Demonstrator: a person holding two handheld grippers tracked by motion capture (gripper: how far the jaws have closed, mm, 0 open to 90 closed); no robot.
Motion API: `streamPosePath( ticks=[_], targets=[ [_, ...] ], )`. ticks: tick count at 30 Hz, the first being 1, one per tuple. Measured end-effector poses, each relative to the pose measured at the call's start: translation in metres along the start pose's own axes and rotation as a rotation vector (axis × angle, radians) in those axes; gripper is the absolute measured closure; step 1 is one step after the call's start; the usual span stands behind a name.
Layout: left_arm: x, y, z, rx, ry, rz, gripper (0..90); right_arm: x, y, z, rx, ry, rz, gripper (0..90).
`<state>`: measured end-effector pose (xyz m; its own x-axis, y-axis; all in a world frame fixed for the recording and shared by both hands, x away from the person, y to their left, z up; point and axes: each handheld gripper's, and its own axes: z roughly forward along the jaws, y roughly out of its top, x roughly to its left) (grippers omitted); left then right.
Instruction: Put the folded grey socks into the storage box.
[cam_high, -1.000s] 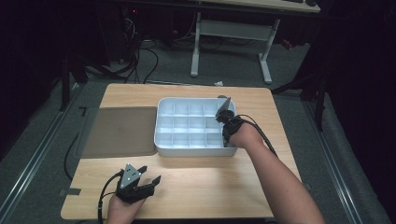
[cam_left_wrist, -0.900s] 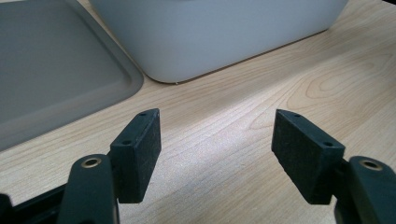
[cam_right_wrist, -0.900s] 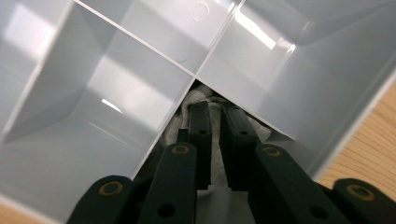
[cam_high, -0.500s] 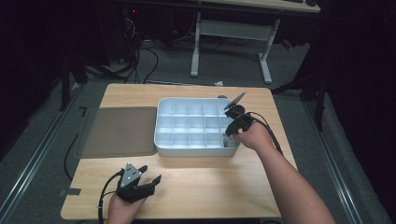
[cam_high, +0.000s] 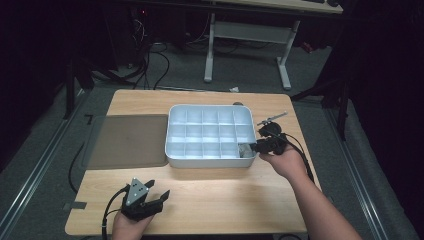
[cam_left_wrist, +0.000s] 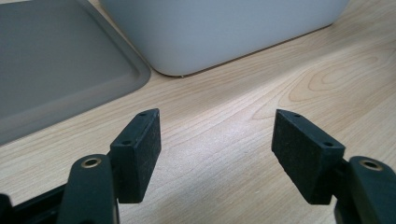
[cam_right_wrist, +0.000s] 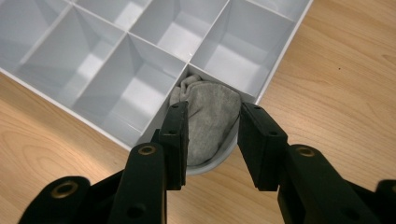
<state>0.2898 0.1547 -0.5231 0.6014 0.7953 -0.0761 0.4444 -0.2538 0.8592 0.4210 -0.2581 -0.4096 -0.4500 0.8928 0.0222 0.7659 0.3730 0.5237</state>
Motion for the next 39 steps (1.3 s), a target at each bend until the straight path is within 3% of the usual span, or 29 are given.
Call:
streamPosePath(
  ticks=[4, 10, 17, 22, 27, 31, 35, 39],
  targets=[
    [0.002, 0.000, 0.002, 0.001, 0.005, -0.008, 33.2, 0.000, -0.016, -0.007, -0.073, 0.003, 0.012, 62.0],
    [0.004, 0.001, 0.004, -0.001, 0.005, -0.008, 33.2, 0.004, -0.050, -0.008, -0.189, -0.040, 0.016, 58.2],
    [0.002, 0.002, 0.007, -0.005, -0.004, -0.002, 33.1, 0.004, -0.101, 0.004, -0.329, -0.026, 0.062, 52.6],
    [0.000, 0.002, 0.008, -0.006, 0.001, 0.007, 33.0, 0.008, -0.136, 0.016, -0.418, -0.042, 0.098, 48.1],
    [-0.002, 0.003, 0.009, -0.010, 0.020, 0.028, 32.6, 0.015, -0.156, 0.020, -0.463, -0.061, 0.112, 43.5],
    [-0.003, 0.001, 0.009, -0.003, 0.031, 0.027, 32.6, 0.019, -0.174, 0.015, -0.522, -0.112, 0.126, 42.7],
    [-0.006, -0.001, 0.009, 0.015, 0.036, 0.035, 32.6, 0.011, -0.179, 0.014, -0.526, -0.109, 0.133, 43.2],
    [-0.011, 0.003, 0.003, -0.012, 0.042, 0.051, 32.5, 0.008, -0.181, 0.021, -0.505, -0.086, 0.129, 40.8]
  ],
)
